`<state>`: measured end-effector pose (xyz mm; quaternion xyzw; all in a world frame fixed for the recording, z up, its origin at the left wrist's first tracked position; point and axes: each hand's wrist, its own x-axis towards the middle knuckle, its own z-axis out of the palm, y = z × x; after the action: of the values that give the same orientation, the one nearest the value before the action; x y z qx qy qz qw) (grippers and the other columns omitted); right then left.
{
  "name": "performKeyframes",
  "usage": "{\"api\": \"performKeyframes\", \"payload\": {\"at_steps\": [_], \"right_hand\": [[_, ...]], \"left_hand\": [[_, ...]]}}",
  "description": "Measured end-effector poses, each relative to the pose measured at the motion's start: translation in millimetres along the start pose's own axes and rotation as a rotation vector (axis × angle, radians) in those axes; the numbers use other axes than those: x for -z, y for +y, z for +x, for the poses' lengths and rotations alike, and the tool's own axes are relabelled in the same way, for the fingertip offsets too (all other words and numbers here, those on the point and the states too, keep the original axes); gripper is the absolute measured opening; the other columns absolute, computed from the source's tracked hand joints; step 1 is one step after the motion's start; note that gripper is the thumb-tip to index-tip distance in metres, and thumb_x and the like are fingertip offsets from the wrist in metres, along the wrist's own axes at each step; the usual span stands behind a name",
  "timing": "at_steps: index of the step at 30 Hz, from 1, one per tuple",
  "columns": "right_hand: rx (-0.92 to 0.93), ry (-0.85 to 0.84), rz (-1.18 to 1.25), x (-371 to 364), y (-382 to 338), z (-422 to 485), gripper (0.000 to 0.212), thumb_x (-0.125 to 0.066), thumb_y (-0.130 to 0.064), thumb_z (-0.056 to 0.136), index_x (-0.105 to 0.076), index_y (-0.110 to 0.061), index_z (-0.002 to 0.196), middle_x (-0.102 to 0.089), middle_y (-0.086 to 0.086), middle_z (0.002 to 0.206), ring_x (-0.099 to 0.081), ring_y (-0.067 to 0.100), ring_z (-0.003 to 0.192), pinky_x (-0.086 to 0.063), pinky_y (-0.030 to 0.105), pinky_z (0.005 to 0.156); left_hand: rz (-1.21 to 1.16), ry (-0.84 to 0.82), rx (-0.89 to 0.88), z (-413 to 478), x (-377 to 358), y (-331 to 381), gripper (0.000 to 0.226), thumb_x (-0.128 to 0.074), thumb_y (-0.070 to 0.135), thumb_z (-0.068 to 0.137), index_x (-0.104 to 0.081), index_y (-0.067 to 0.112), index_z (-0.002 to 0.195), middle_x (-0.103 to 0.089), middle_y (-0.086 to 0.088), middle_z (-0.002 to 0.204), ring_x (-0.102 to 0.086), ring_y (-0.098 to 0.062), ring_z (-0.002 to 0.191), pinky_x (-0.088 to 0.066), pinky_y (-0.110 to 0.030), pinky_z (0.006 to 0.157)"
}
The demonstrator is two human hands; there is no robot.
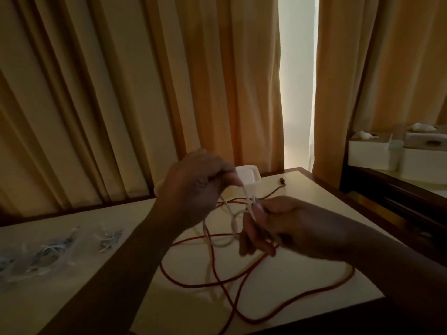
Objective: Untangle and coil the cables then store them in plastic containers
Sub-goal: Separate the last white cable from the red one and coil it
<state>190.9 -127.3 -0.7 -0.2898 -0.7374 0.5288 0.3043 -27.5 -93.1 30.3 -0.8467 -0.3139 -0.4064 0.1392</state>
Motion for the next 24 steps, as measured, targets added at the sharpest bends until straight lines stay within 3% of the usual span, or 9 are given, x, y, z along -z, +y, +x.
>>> {"api": "performKeyframes", "payload": {"at_steps": [3,6,8,10,13,16,19,22,24], "right_hand": [[0.252,-0.078,0.646,-15,-12,-3,0.036,-0.036,-0.030,0.103,-0.062,-0.010,0.090,-0.063,0.009,0.078,-0.063,0.030,0.100,-0.050,0.037,0.096],[0.475,0.117,0.728,-19,-22,1,0.035,-0.034,-0.029,0.106,-0.060,-0.007,0.096,-0.066,0.008,0.084,-0.065,0.026,0.110,-0.052,0.032,0.098],[0.493,0.438,0.286,-13,-23,6,0.036,-0.035,-0.032,0.104,-0.062,-0.009,0.098,-0.073,0.002,0.096,-0.069,0.011,0.109,-0.053,0.019,0.090],[0.482,0.688,-0.410,-4,-12,14,0.033,-0.036,-0.036,0.103,-0.063,-0.017,0.105,-0.071,-0.006,0.106,-0.065,0.000,0.108,-0.051,0.011,0.085],[0.340,0.597,-1.011,15,14,27,0.028,-0.049,-0.026,0.101,-0.056,-0.015,0.126,-0.065,0.001,0.126,-0.062,0.009,0.117,-0.053,0.026,0.098],[0.070,0.474,-1.172,32,28,23,0.040,-0.059,-0.016,0.099,-0.049,-0.016,0.138,-0.054,-0.004,0.133,-0.052,0.007,0.121,-0.032,0.014,0.102],[0.035,0.431,-1.249,53,37,15,0.018,-0.056,-0.024,0.100,-0.054,-0.026,0.118,-0.048,-0.018,0.106,-0.051,-0.003,0.089,-0.048,0.015,0.083],[-0.094,0.453,-1.309,81,43,1,0.005,-0.054,-0.034,0.098,-0.051,-0.033,0.101,-0.050,-0.016,0.094,-0.055,0.000,0.083,-0.056,0.028,0.082],[-0.176,0.489,-1.350,96,50,-9,0.015,-0.050,-0.040,0.098,-0.056,-0.026,0.102,-0.053,-0.013,0.094,-0.055,0.003,0.083,-0.056,0.031,0.084]], "left_hand": [[-0.408,-0.047,0.159,4,-12,-4,0.005,-0.068,0.026,0.092,-0.071,0.029,0.091,-0.066,0.012,0.087,-0.063,-0.007,0.086,-0.055,-0.031,0.079],[-0.497,-0.359,0.237,-10,-31,7,0.010,-0.070,0.021,0.095,-0.069,0.031,0.096,-0.067,0.017,0.096,-0.063,-0.002,0.094,-0.053,-0.024,0.082],[-0.359,-0.498,0.255,-21,-39,16,0.014,-0.067,0.032,0.098,-0.061,0.044,0.098,-0.060,0.018,0.099,-0.058,0.000,0.095,-0.051,-0.027,0.081],[-0.332,-0.538,0.335,-24,-38,23,0.032,-0.068,0.038,0.096,-0.047,0.060,0.103,-0.052,0.026,0.107,-0.053,0.010,0.099,-0.046,-0.016,0.075],[-0.288,-0.567,0.391,-28,-27,34,0.038,-0.068,0.049,0.093,-0.041,0.061,0.118,-0.052,0.029,0.112,-0.054,0.009,0.099,-0.044,-0.012,0.074],[-0.259,-0.533,0.428,-28,-9,39,0.033,-0.041,0.075,0.089,-0.055,0.055,0.112,-0.068,0.018,0.095,-0.061,0.006,0.091,-0.050,-0.015,0.071],[-0.352,-0.424,0.578,-30,10,35,0.059,-0.026,0.079,0.084,-0.073,0.045,0.092,-0.069,0.023,0.093,-0.061,0.008,0.090,-0.050,-0.022,0.073],[-0.395,-0.298,0.601,-33,28,24,0.052,-0.034,0.064,0.086,-0.072,0.028,0.082,-0.068,0.022,0.085,-0.060,0.005,0.080,-0.041,-0.027,0.069],[-0.462,-0.097,0.636,-38,29,0,0.037,-0.046,0.046,0.094,-0.069,0.024,0.075,-0.060,0.009,0.064,-0.052,-0.007,0.059,-0.038,-0.030,0.061]]}}
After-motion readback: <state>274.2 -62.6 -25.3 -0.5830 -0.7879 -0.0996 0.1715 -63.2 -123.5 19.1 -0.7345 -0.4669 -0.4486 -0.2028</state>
